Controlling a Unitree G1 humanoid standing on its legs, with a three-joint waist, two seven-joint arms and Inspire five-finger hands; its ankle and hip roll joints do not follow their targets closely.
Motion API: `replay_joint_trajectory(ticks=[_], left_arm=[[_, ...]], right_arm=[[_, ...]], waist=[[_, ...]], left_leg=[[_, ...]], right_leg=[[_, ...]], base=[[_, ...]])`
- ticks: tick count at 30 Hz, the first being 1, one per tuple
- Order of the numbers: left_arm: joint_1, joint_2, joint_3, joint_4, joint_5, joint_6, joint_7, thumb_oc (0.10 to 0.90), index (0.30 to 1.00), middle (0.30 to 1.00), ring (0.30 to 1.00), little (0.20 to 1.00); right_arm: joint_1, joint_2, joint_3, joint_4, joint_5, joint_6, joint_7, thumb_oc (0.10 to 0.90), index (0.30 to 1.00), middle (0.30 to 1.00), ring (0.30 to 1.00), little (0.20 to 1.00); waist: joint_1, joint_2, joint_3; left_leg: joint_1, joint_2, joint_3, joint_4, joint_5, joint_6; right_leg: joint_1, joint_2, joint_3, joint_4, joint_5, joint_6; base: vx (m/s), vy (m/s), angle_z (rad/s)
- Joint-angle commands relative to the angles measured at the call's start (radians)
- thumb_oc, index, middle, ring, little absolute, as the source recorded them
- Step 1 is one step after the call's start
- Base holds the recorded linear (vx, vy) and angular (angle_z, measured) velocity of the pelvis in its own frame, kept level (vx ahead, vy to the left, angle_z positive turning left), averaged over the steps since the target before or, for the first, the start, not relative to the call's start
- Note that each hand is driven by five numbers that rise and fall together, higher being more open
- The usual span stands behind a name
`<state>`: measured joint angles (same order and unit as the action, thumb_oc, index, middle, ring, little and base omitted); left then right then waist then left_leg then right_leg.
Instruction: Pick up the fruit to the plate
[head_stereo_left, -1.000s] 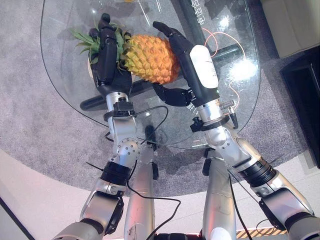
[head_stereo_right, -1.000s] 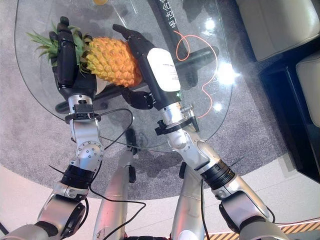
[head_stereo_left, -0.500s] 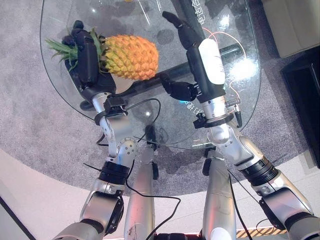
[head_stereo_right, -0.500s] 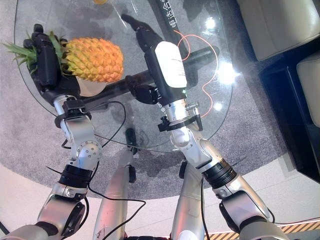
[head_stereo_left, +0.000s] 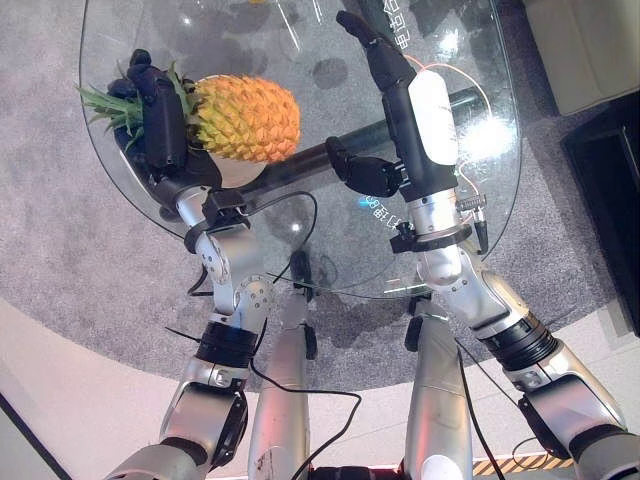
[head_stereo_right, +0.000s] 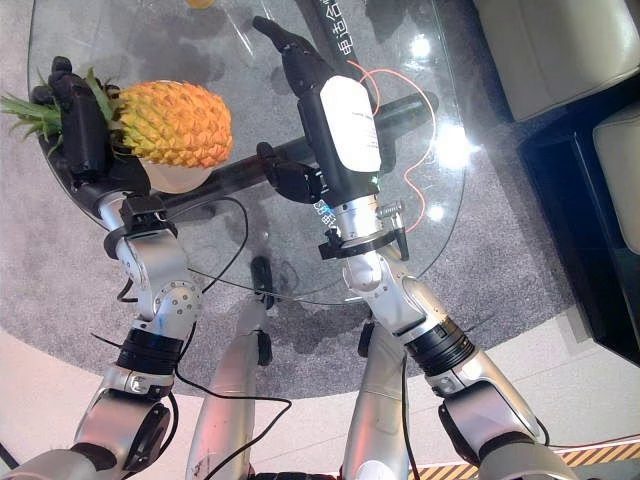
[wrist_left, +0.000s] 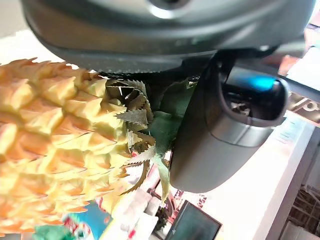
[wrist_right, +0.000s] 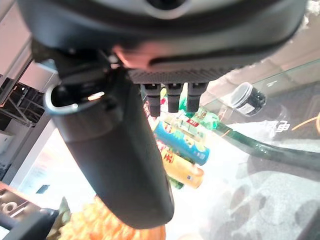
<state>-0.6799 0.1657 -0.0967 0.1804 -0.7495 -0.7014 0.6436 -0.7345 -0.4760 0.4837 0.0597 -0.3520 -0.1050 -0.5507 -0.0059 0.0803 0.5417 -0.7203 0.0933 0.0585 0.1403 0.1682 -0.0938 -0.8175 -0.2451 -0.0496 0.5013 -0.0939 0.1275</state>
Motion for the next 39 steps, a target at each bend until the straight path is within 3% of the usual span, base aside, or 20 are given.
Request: replay_joint_trajectory(ticks=[1,13,22,31,39], left_arm=[[-0.158,0.071,0.056,-0.03,0.217,-0.139,0.069,0.1,0.3,0.3,0.3,0.2],[-0.22,0.17,0.088,0.172,0.475,-0.191,0.321,0.1,0.3,0.3,0.3,0.2],[-0.278,0.294,0.083,0.342,0.535,-0.17,0.438,0.1,0.3,0.3,0.3,0.2],[-0.386,0.409,0.041,0.536,0.523,-0.159,0.501,0.1,0.3,0.3,0.3,0.2],[-0.5,0.474,-0.019,0.706,0.499,-0.113,0.516,0.1,0.3,0.3,0.3,0.2]], right_arm=[[-0.093,0.017,-0.062,-0.034,0.046,-0.042,-0.131,0.8,0.9,0.9,0.9,0.9],[-0.01,-0.002,-0.188,0.135,0.246,-0.043,-0.36,0.8,0.9,0.9,0.9,0.9],[0.012,-0.049,-0.241,0.312,0.43,-0.026,-0.469,0.8,0.9,0.9,0.9,0.9],[0.006,-0.078,-0.261,0.566,0.661,-0.098,-0.476,0.8,0.9,0.9,0.9,0.9],[-0.015,-0.081,-0.294,0.859,0.864,-0.146,-0.378,0.8,0.9,0.9,0.9,0.9]], waist=[[-0.001,-0.007,-0.022],[-0.031,-0.015,-0.022],[-0.051,-0.018,-0.022],[-0.072,-0.026,-0.022],[-0.079,-0.033,-0.022]], left_leg=[[-0.012,-0.036,-0.001,0.079,-0.099,0.009],[-0.001,-0.022,0.015,0.078,-0.112,0.003],[-0.012,-0.012,0.026,0.094,-0.119,0.001],[-0.013,0.003,0.04,0.1,-0.128,-0.009],[-0.035,0.015,0.042,0.119,-0.126,-0.012]], right_leg=[[0.045,0.019,-0.066,-0.149,0.091,-0.012],[0.042,0.027,-0.048,-0.142,0.078,-0.01],[0.02,0.033,-0.038,-0.134,0.081,-0.015],[0.016,0.045,-0.03,-0.126,0.066,-0.019],[0.002,0.053,-0.032,-0.118,0.068,-0.027]], base=[[0.0,0.0,0.0],[0.0,0.017,0.0],[-0.01,0.026,-0.02],[-0.01,0.031,-0.03],[-0.01,-0.001,-0.06]])
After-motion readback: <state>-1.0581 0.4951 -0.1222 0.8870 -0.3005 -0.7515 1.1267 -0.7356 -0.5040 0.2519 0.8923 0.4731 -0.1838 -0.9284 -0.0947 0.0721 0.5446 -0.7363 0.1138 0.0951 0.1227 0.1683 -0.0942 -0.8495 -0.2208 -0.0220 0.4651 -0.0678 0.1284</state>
